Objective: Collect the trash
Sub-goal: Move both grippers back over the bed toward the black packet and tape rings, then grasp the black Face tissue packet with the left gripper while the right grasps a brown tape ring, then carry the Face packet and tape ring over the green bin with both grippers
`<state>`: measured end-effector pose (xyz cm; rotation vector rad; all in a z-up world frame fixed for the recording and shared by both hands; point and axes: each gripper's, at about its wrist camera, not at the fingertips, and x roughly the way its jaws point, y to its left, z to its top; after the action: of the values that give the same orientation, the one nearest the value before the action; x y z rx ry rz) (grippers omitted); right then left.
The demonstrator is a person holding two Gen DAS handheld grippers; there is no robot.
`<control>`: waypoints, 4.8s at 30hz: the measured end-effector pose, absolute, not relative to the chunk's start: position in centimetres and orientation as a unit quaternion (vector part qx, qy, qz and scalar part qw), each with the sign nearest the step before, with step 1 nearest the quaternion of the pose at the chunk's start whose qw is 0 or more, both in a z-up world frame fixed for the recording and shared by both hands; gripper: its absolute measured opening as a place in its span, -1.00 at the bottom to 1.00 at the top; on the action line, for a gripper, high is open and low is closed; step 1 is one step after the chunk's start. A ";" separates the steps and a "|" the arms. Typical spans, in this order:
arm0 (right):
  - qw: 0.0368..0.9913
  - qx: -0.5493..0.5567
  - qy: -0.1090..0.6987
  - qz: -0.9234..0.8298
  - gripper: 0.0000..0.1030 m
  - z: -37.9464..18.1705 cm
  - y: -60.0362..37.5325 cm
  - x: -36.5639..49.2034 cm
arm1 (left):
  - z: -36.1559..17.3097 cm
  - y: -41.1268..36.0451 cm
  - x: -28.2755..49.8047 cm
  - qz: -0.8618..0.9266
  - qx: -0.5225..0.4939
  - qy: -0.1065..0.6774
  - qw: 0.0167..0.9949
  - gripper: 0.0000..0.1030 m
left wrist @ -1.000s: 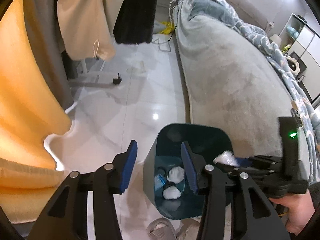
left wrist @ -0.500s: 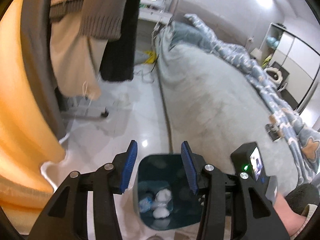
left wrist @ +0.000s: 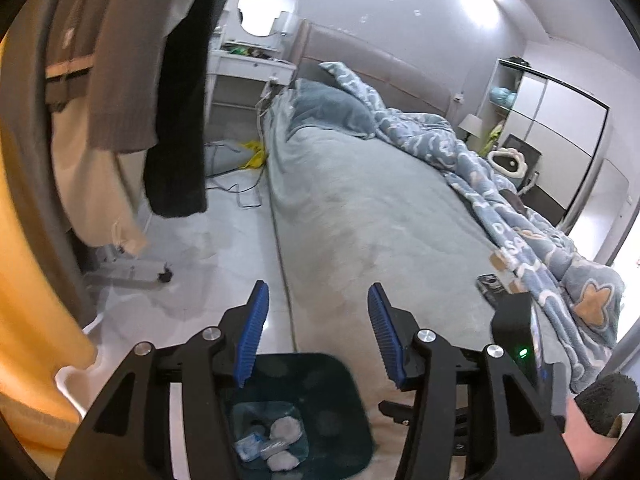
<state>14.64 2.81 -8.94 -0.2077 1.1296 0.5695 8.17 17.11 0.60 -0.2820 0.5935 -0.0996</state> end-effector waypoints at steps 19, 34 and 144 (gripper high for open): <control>0.867 -0.065 0.462 0.172 0.48 -3.7 -10.9 15.5 | 1.5 5.9 12.3 -0.125 -0.125 0.281 0.943 0.46; 0.886 -0.096 0.438 0.120 0.58 -1.4 -21.4 18.3 | -0.8 -0.6 16.2 -0.145 -0.155 0.326 0.921 0.59; 0.884 0.041 0.426 0.189 0.03 -1.6 -21.2 25.1 | -3.9 -0.2 17.1 -0.076 -0.067 0.379 0.920 0.15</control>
<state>25.08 -21.19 -1.64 0.0855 0.8868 0.3933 17.09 -0.24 -3.95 -0.1380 0.7791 -0.1561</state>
